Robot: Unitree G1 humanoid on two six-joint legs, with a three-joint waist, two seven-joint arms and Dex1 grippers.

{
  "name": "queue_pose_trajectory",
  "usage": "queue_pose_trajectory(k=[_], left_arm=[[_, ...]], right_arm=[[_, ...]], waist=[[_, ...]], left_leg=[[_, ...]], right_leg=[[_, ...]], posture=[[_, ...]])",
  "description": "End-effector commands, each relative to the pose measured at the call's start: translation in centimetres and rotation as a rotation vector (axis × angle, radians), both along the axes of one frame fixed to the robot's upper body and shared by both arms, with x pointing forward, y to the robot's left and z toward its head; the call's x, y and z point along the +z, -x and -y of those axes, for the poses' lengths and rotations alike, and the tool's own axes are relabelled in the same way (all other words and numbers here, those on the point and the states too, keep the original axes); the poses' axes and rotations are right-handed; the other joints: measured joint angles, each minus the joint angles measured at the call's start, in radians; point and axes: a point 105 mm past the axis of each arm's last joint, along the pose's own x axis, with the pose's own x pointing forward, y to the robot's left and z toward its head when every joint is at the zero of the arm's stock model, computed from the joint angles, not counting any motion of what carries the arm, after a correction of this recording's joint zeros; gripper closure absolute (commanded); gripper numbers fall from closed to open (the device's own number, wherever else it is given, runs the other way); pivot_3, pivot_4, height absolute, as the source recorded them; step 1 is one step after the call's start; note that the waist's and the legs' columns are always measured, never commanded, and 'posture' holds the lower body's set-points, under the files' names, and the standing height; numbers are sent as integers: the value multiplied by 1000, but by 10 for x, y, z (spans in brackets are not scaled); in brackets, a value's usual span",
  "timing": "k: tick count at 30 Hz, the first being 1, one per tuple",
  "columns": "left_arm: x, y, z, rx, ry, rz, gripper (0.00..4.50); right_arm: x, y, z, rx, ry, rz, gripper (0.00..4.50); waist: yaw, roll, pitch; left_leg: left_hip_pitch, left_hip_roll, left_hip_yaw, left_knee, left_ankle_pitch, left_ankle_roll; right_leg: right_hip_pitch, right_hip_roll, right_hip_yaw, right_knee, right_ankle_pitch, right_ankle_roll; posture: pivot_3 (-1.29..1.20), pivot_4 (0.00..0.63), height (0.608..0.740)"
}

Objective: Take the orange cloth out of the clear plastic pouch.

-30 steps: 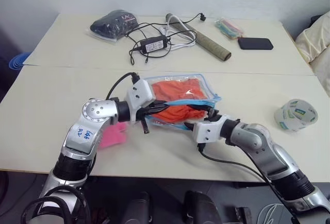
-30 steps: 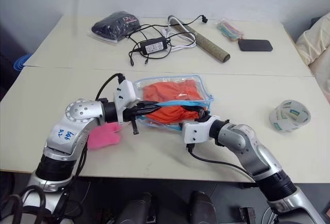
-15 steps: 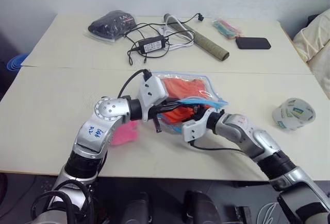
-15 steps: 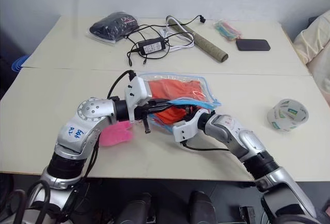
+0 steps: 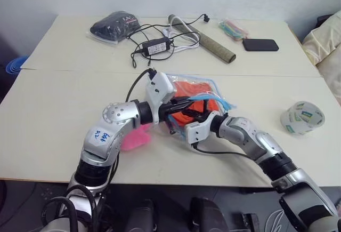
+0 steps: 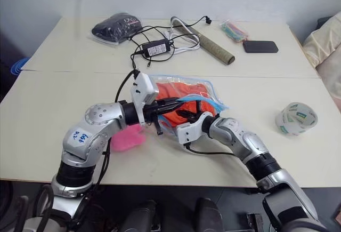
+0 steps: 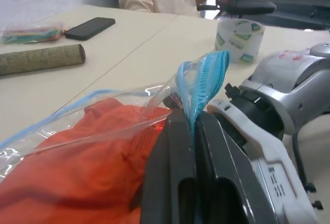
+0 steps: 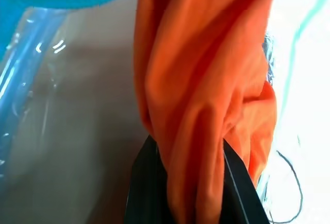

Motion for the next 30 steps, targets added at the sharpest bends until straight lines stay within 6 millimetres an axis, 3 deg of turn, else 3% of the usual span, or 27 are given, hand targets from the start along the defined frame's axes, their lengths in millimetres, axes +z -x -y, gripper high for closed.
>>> queue_pose_trajectory(k=[1,5,8,13,18,23,26,30], left_arm=[[14,-5,1,41,46,26,4500],[13,-21,-5,128,43,18,4500],[-3,-30,-12,172,-65,66,4500],[-31,-30,-23,173,-204,126,4500],[-49,-25,-30,173,-261,150,4500],[-53,-38,-43,262,-263,149,4500],[-51,-52,-69,349,-305,166,4500],[-47,-57,-93,391,-338,181,4500]], right_arm=[[-6,13,-6,84,79,7,4469],[9,26,-12,170,92,57,4469],[32,33,-11,215,63,104,4469],[59,42,2,197,-26,27,4469],[65,58,16,203,-10,-66,4469],[50,97,31,333,96,-225,4469],[32,115,67,356,302,-323,4469],[25,116,108,291,447,-389,4469]], waist=[[0,0,0],[-1,0,0],[-3,0,0],[-3,0,0],[2,0,0],[18,0,0],[22,0,0],[14,0,0]], left_leg=[[0,0,0,0,0,0],[0,0,0,0,0,0],[0,-1,0,0,0,0],[0,0,0,-1,0,0],[0,0,0,0,0,0],[-1,-1,0,0,0,1],[-1,-1,1,0,0,1],[1,-1,2,0,0,1]], right_leg=[[0,0,0,0,0,0],[0,0,0,0,0,0],[-1,0,0,-1,0,0],[-1,1,0,-1,0,0],[-1,0,0,-1,0,0],[-1,0,-1,-1,0,0],[-1,0,0,-1,0,0],[-1,0,0,-1,0,0]], posture=[[0,150,740],[0,150,740],[0,150,740],[0,150,740],[0,150,740],[0,150,740],[0,150,740],[0,150,740]])
